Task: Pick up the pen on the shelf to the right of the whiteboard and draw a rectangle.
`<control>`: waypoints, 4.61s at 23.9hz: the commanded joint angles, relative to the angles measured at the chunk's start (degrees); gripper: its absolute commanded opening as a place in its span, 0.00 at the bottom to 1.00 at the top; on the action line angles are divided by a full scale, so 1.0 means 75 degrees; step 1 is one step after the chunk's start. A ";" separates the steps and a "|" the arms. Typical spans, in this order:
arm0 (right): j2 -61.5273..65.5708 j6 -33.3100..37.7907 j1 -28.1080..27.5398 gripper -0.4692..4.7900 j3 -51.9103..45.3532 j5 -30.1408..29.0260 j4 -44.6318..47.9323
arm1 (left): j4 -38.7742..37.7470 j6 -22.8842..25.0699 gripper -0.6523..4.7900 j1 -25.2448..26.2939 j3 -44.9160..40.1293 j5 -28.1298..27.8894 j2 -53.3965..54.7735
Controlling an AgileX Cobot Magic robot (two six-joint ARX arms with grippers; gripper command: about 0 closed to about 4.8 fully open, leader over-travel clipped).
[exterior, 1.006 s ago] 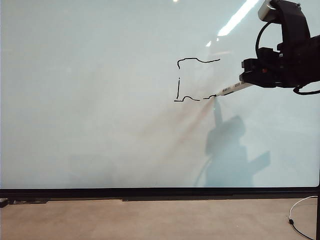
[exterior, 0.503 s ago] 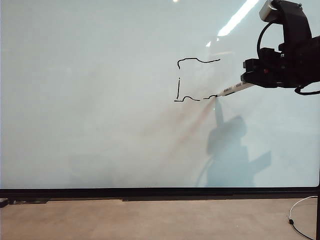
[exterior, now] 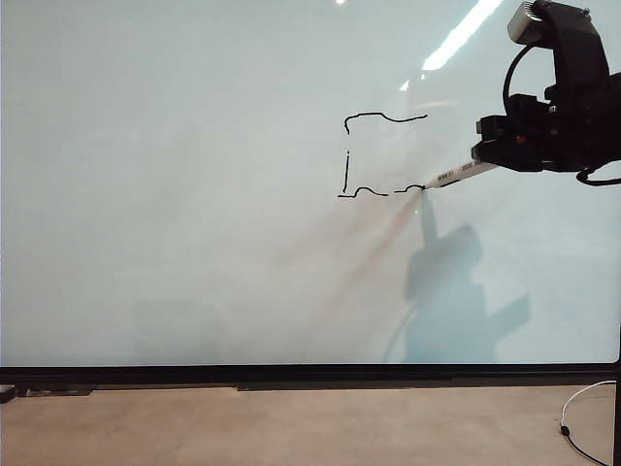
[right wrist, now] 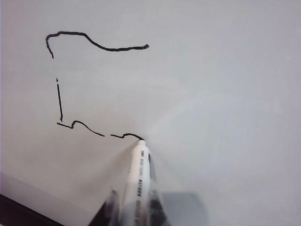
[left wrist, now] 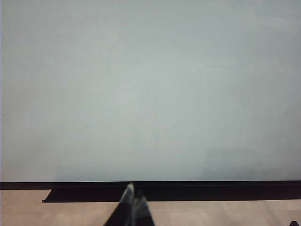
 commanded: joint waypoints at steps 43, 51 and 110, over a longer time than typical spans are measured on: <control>-0.1443 -0.4989 0.0545 0.08 0.1137 0.0510 -0.4351 | 0.0047 0.0035 0.11 0.0000 0.0020 0.0000 0.0003; -0.1323 -0.5021 0.0545 0.08 0.1335 0.0402 -0.4234 | 0.0050 0.0035 0.11 0.0000 0.0023 0.0000 0.0003; -0.1816 -0.5278 0.0627 0.08 0.1985 0.0545 -0.4022 | 0.0047 0.0035 0.11 0.0000 0.0023 0.0000 0.0003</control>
